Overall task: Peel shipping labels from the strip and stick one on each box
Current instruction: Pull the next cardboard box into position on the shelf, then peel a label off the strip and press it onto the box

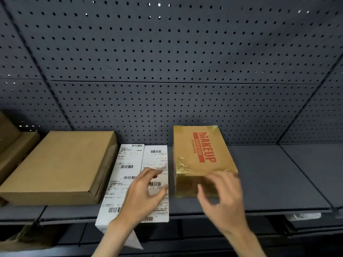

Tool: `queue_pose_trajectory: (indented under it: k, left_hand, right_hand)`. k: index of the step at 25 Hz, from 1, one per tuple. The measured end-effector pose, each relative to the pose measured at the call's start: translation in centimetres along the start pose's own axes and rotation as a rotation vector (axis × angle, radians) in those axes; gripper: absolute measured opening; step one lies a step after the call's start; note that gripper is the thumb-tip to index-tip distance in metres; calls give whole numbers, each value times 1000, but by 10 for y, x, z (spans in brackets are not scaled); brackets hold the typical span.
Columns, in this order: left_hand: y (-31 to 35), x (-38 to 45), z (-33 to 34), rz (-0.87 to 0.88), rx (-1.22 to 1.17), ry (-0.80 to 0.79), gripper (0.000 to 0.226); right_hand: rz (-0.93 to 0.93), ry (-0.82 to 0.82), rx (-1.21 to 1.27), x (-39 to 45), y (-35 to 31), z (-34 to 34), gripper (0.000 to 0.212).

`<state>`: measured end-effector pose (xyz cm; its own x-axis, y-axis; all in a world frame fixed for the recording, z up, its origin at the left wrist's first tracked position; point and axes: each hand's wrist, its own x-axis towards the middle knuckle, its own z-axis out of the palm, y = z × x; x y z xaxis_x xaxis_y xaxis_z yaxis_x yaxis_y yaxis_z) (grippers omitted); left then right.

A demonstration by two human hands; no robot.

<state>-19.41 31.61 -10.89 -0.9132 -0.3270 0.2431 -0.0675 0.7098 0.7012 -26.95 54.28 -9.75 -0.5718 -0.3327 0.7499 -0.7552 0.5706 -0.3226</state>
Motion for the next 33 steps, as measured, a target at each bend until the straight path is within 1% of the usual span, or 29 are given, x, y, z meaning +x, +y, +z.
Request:
queue_pose_trajectory:
  k: [1, 2, 4, 5, 7, 10, 13, 14, 16, 18, 20, 22, 24, 26, 28, 30, 33]
  left_hand:
    - [-12, -8, -9, -3, 42, 14, 37]
    - [-25, -17, -16, -14, 64, 25, 30]
    - [-47, -35, -24, -51, 93, 18, 22]
    - [-56, -44, -26, -65, 104, 7, 20]
    - [-69, -57, -27, -40, 126, -12, 15]
    - [-78, -65, -24, 32, 152, -37, 10]
    - [-79, -63, -23, 32, 102, -20, 12]
    - [-77, -64, -24, 18, 59, -2, 11]
    - [-68, -68, -26, -32, -63, 61, 14]
    - [-57, -74, -28, -148, -227, 106, 25]
    - [-44, -75, -29, -327, -465, 44, 40]
    - [-34, -70, -26, -500, -654, -12, 54]
    - [-27, -60, -21, -647, -783, -43, 61]
    - [-26, -46, -20, -734, -871, -81, 59]
    - [-28, -34, -19, -773, -925, -95, 43]
    - [-30, -27, -16, -813, -954, -27, 29]
    - [-31, -27, -10, -814, -949, 6, 23]
  right_hand:
    - [-124, -79, 43, -10, -15, 12, 15]
    - [-227, -212, 72, -21, -27, 26, 12]
    - [-391, -467, 47, -42, -39, 54, 18]
    - [-445, -547, 6, -49, -43, 65, 23]
    - [-488, -624, -47, -54, -47, 78, 28]
    - [-486, -609, -17, -52, -53, 84, 16]
    - [-459, -591, 1, -53, -54, 84, 5]
    - [-432, -587, 0, -53, -54, 84, 5]
    - [-327, -561, 37, -54, -55, 85, 11]
    - [-223, -507, 109, -52, -57, 85, 8]
    - [-174, -440, 166, -45, -59, 84, 11]
    - [-196, -380, 187, -38, -60, 81, 14]
    - [-264, -348, 184, -33, -61, 75, 12]
    - [-354, -321, 152, -32, -61, 69, 9]
    - [-408, -290, 129, -35, -62, 65, 8]
    - [-432, -269, 125, -40, -63, 63, 7]
    - [-429, -266, 110, -45, -60, 64, 8]
